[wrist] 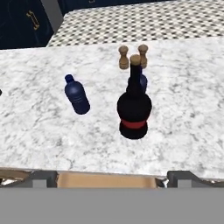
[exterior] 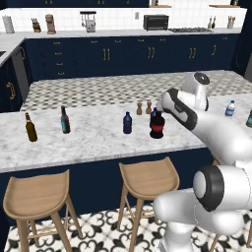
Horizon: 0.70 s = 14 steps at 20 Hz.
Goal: Move the plastic bottles in the middle to the plastics group, and the glass bottles in the middle to the glass group.
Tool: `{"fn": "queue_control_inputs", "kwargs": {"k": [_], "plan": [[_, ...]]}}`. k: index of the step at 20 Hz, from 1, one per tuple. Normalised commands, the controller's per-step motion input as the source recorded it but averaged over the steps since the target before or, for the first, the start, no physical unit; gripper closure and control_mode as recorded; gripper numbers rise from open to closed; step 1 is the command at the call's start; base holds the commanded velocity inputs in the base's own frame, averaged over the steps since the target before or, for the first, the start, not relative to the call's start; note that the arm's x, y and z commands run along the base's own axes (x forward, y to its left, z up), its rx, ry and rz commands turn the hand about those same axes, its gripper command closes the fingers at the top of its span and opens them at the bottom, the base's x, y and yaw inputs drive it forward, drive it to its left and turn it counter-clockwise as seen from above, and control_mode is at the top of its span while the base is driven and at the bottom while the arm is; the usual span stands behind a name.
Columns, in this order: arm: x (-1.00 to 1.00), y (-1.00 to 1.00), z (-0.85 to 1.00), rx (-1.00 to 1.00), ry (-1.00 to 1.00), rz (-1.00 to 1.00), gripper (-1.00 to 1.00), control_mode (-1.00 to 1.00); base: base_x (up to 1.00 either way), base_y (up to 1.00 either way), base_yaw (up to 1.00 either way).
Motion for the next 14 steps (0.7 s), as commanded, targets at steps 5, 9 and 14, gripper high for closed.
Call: {"fn": "queue_control_inputs", "kwargs": {"k": [5,9,14], "plan": [[0.19,0.0,-0.31,-0.01,0.0,0.05,-1.0,-1.0,0.0,0.0,0.0],[0.2,0.0,-0.14,-0.07,0.01,0.0,-1.0,-1.0,0.0,0.0,0.0],[0.31,0.0,-0.14,-0.06,0.0,0.0,-1.0,-1.0,0.0,0.0,0.0]]}}
